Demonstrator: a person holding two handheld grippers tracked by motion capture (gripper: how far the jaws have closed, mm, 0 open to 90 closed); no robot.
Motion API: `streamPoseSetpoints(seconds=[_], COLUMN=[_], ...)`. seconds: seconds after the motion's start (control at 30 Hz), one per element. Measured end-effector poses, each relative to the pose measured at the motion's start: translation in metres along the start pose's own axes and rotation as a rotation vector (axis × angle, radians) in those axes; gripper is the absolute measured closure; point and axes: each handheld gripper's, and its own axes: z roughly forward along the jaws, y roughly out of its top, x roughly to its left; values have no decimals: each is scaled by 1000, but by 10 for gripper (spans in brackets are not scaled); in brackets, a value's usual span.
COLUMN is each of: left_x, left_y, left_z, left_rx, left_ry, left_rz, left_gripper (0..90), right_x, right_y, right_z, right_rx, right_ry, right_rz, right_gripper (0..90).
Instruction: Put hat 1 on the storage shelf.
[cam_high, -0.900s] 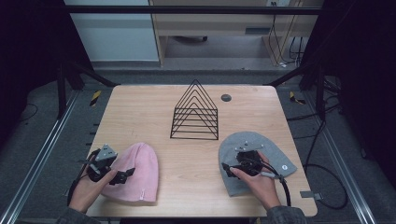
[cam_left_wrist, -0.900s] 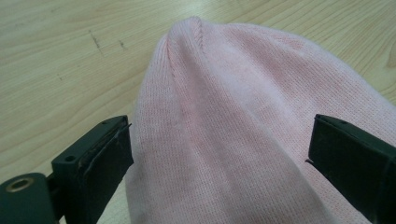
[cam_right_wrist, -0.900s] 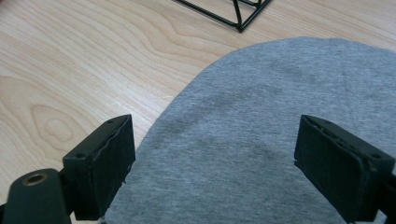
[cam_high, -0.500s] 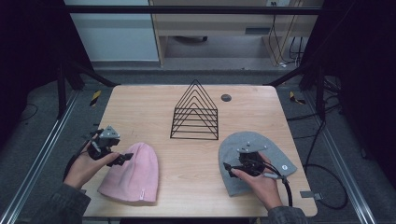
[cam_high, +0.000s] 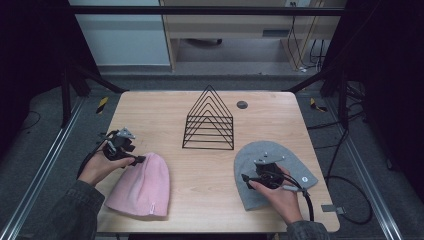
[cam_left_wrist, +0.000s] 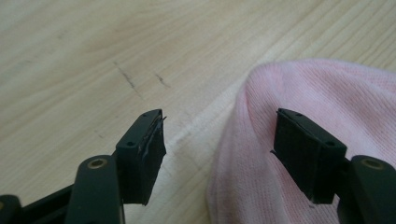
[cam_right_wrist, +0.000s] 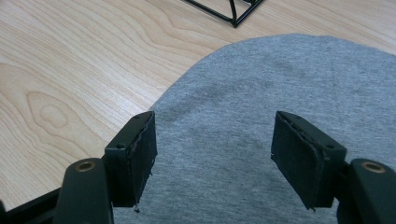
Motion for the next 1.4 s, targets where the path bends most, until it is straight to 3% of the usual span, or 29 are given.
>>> streamPoseSetpoints(seconds=[0.2,0.27,0.4,0.43,0.53,0.67,0.7,0.87,1.17,1.27,1.4], left_x=[-3,-6,-9,-10,-14,-19,-21,-23,-33,-42,-50], left_y=[-9,-14,-16,-16,-16,-17,-18,-19,-10,4,15], left_z=[9,15,15,15,16,13,11,-2,-25,-47,-65], left_rx=[16,8,3,5,10,16,17,-15,-49,-85,-111], left_ry=[-13,-42,-75,-78,-80,-73,-58,-54,-26,11,35], left_rz=[7,-12,-9,-6,6,5,1,-21,16,52,84], left_gripper=[344,373,479,547,669,757,798,823,841,842,842], right_x=[1,2,2,3,4,4,4,4,11,20,28], right_y=[0,0,1,2,2,3,3,4,10,23,30], right_z=[1,1,0,-1,-2,-3,-3,-5,-13,-18,-22], right_rx=[9,14,-6,-9,-18,-25,-32,-45,-97,-121,-141], right_ry=[5,12,13,11,15,17,16,11,17,10,29], right_rz=[-5,1,-5,-8,-13,-7,-12,-10,-9,-51,-66], right_gripper=[309,308,310,309,309,309,309,311,326,332,337])
